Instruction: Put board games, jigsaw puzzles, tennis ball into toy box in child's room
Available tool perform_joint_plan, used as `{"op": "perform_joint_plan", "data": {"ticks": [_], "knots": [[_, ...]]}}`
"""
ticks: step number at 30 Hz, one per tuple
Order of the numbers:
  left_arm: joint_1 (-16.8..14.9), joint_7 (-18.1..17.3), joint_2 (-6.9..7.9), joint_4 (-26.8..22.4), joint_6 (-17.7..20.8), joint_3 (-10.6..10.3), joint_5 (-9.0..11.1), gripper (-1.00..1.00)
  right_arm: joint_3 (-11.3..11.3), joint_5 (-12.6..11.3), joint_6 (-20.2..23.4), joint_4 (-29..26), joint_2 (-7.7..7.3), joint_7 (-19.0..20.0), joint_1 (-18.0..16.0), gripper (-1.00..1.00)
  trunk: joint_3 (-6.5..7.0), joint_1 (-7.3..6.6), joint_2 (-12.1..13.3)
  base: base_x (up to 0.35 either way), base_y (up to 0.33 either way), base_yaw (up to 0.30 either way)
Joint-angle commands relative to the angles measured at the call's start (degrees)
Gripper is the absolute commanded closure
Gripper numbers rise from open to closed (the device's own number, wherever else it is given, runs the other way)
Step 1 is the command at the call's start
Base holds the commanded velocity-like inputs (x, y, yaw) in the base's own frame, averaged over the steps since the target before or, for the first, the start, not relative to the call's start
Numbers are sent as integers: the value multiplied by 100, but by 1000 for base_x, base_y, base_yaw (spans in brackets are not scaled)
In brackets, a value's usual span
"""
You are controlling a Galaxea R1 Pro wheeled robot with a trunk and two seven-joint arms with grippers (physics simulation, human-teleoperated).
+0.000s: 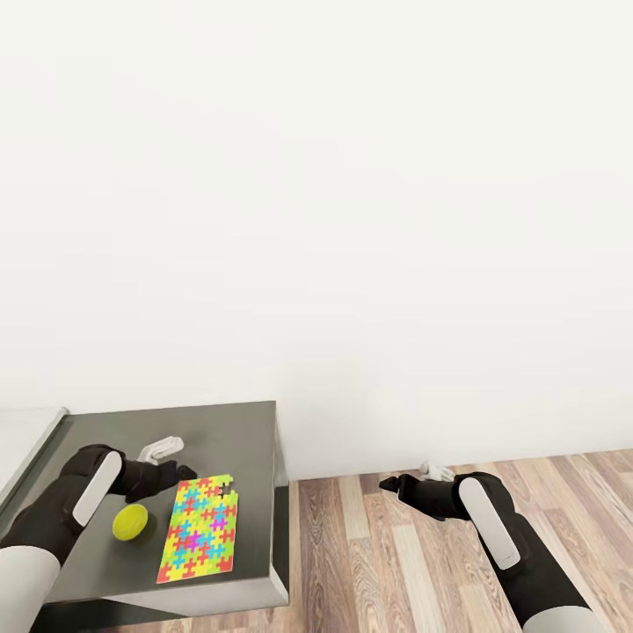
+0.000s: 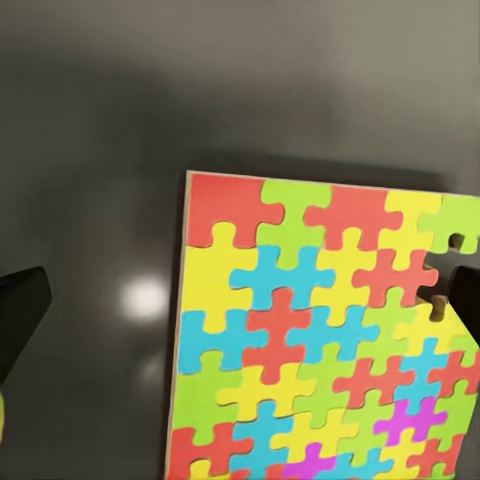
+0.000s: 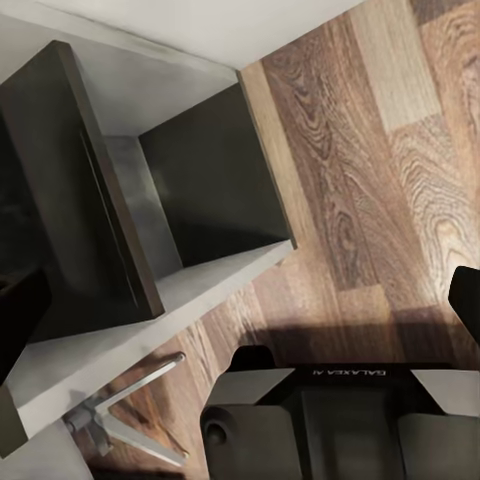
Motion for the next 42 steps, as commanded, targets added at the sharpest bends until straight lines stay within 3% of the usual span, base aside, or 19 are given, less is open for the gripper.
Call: {"op": "perform_joint_plan", "data": {"ticks": [1, 22, 31, 42], "knots": [[-3, -50, 4, 0, 17, -3, -47, -100, 14, -60, 10, -7, -5, -60, -4, -100, -16, 3, -11, 0, 0, 0], [-4, -106, 10, 43, 16, -52, -33, -100, 30, -60, 10, -7, -5, -57, -4, -100, -60, 3, -11, 0, 0, 0], [-4, -943, 75, 80, 3, -65, -145, -100, 30, -60, 10, -7, -5, -53, -4, -100, -60, 3, -11, 0, 0, 0], [-1, -1151, 140, 83, -18, -65, -296, -100, 34, -60, 10, -7, -5, -55, -4, -100, -82, 3, -11, 0, 0, 0]]}}
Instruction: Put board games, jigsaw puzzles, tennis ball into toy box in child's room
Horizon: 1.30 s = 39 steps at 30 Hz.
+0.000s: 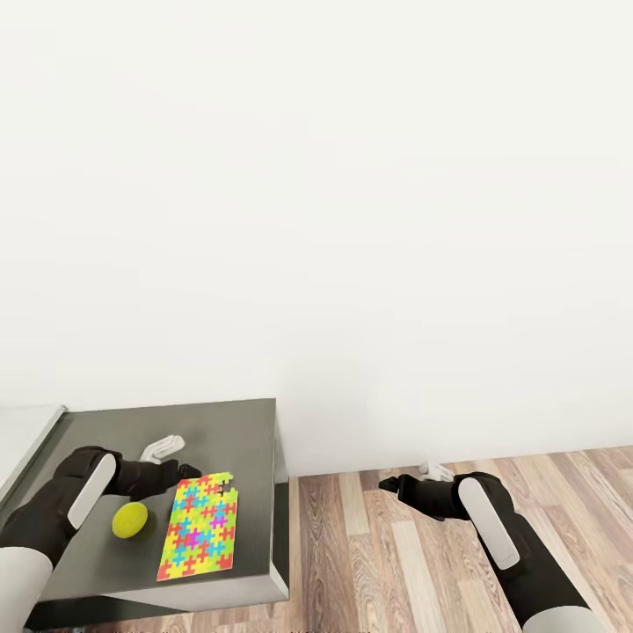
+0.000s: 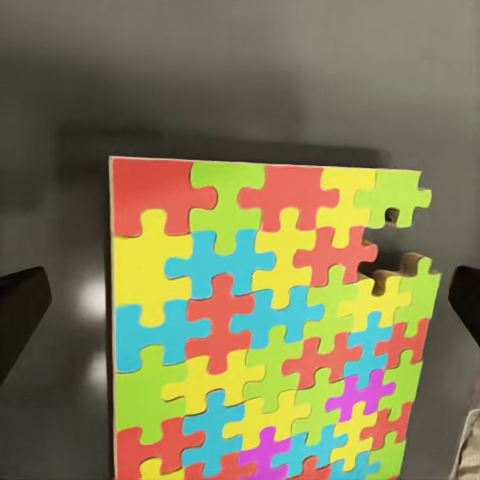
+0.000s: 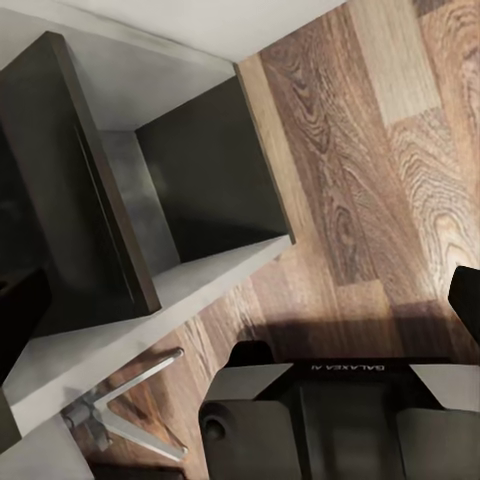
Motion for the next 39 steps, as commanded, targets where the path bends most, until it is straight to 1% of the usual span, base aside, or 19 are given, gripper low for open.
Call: {"op": "perform_joint_plan", "data": {"ticks": [1, 30, 39], "knots": [[-4, -50, 5, -2, 11, -8, -47, -100, 13, -61, 10, -7, -5, -59, -4, -100, -18, 3, -11, 0, 0, 0], [-4, -56, -2, -2, 6, -10, -58, -100, 13, -61, 10, -7, -3, -57, -4, -100, -286, 3, -11, 0, 0, 0], [-6, -56, -11, -2, 1, -17, -58, -100, 15, -49, -1, 19, 2, -63, -4, -100, -307, 3, -11, 0, 0, 0]]}}
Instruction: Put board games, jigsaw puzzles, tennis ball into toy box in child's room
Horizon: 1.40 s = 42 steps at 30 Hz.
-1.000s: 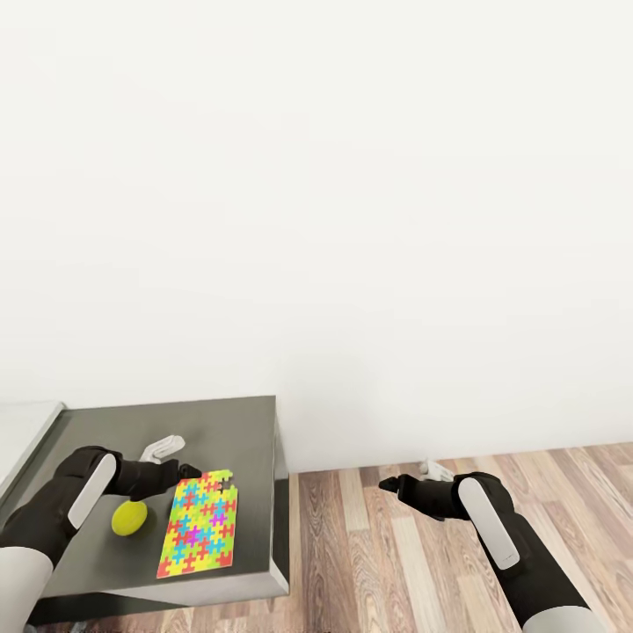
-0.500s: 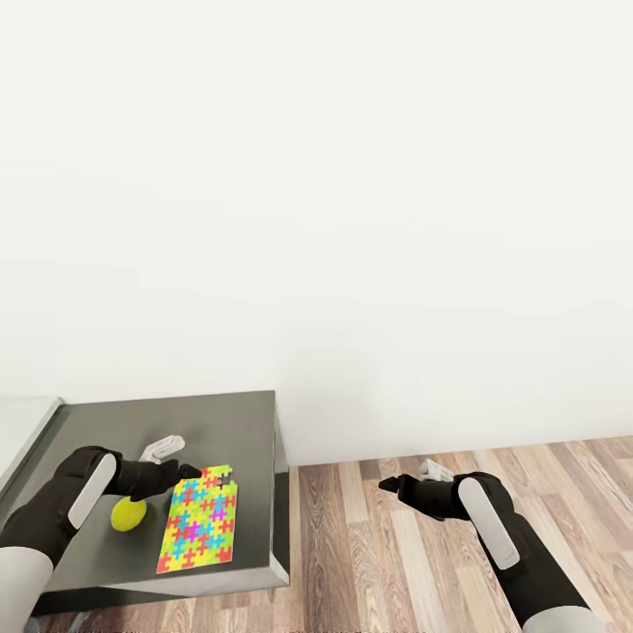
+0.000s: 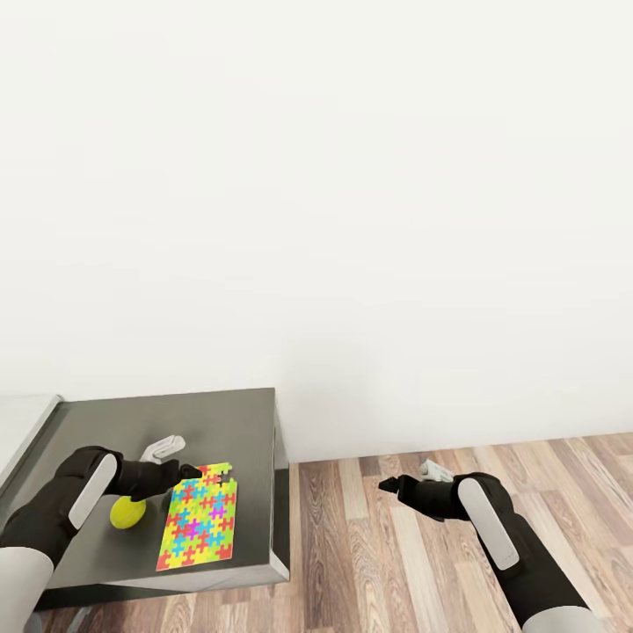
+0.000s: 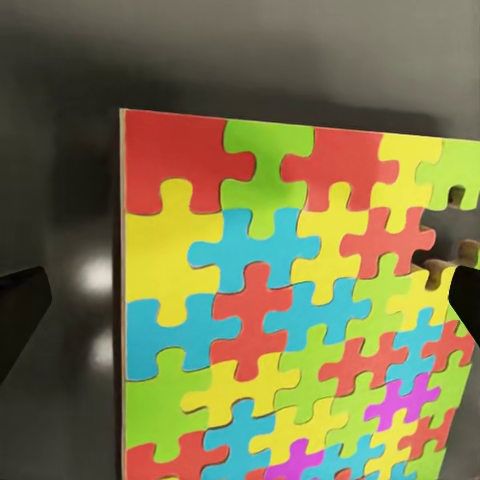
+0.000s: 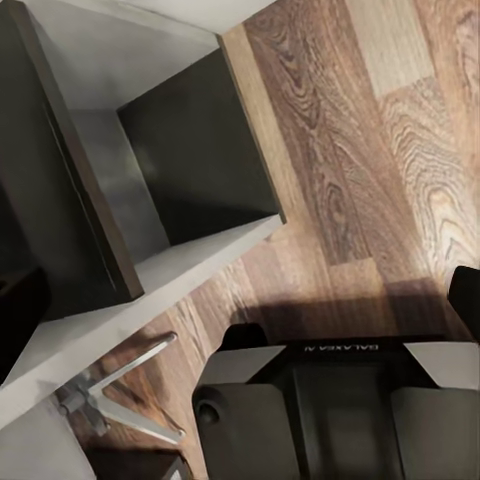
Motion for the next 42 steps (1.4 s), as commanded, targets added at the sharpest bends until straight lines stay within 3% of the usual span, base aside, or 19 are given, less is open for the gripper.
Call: {"op": "perform_joint_plan", "data": {"ticks": [1, 11, 42], "knots": [[-4, -48, 4, -3, 10, -9, -44, -100, 18, -57, -40, 2, -6, -61, -4, -100, -10, 3, -11, 0, 0, 0], [-5, -48, 4, -3, 10, -18, -44, -100, 89, -71, -359, 35, -13, -61, -4, -100, -11, 3, -11, 0, 0, 0], [-5, -49, 0, -3, 1, -19, -44, -100, 100, -81, -377, 38, -13, -53, -4, -100, -11, 3, -11, -5, -40, 0]]}}
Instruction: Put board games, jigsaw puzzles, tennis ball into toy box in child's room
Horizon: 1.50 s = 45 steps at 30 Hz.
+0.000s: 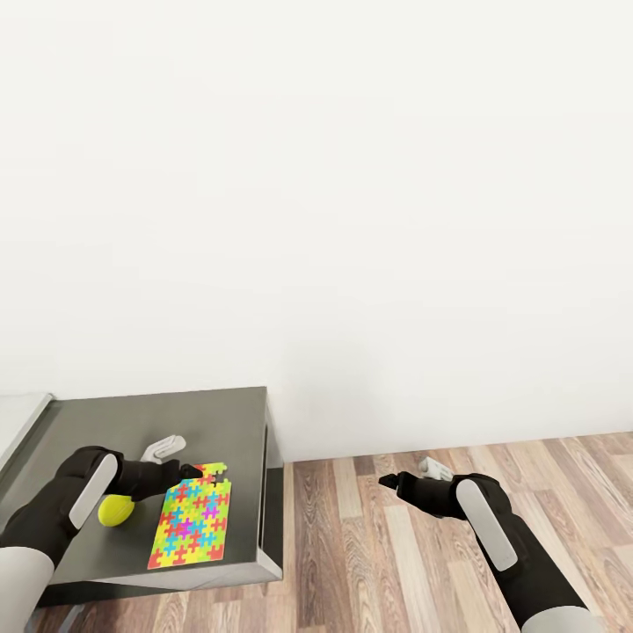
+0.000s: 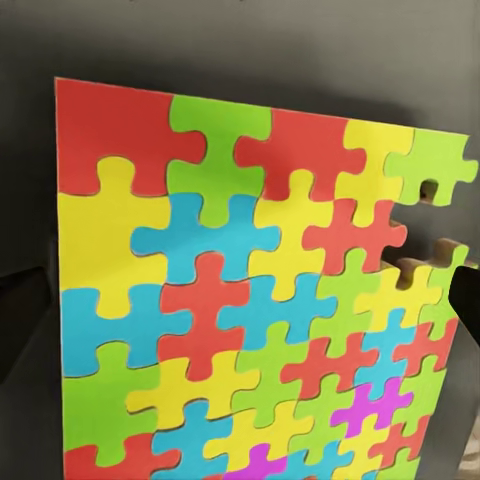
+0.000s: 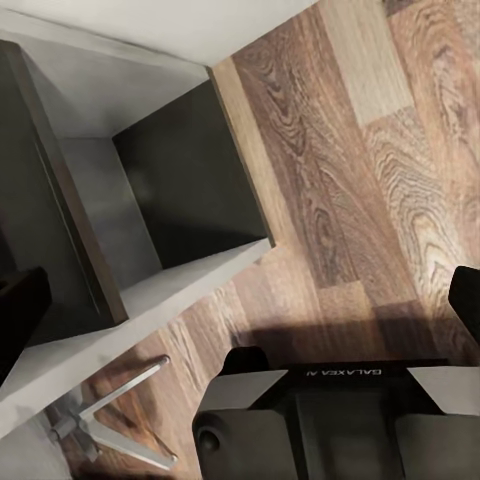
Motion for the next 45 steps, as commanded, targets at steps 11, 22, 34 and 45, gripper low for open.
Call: {"op": "perform_joint_plan", "data": {"ticks": [11, 22, 34, 45], "knots": [[-4, -47, 1, -3, 10, -10, -43, -100, 13, -60, 11, -7, -7, -59, -4, -100, -10, 3, -11, -27, -53, 0], [-4, -55, 5, -3, 10, -10, -39, -100, 13, -60, 11, -7, -5, -59, -4, -100, -10, 3, -11, -96, -77, 0], [-6, -55, -1, -3, 10, -2, -40, -100, 13, -64, 11, -7, -5, -59, -4, -100, -10, 3, -11, -15, -106, 0], [-6, -55, -2, -3, 10, 14, -34, -100, 13, -69, 11, -4, -5, -59, -4, -100, -10, 3, -11, 0, -106, 0]]}}
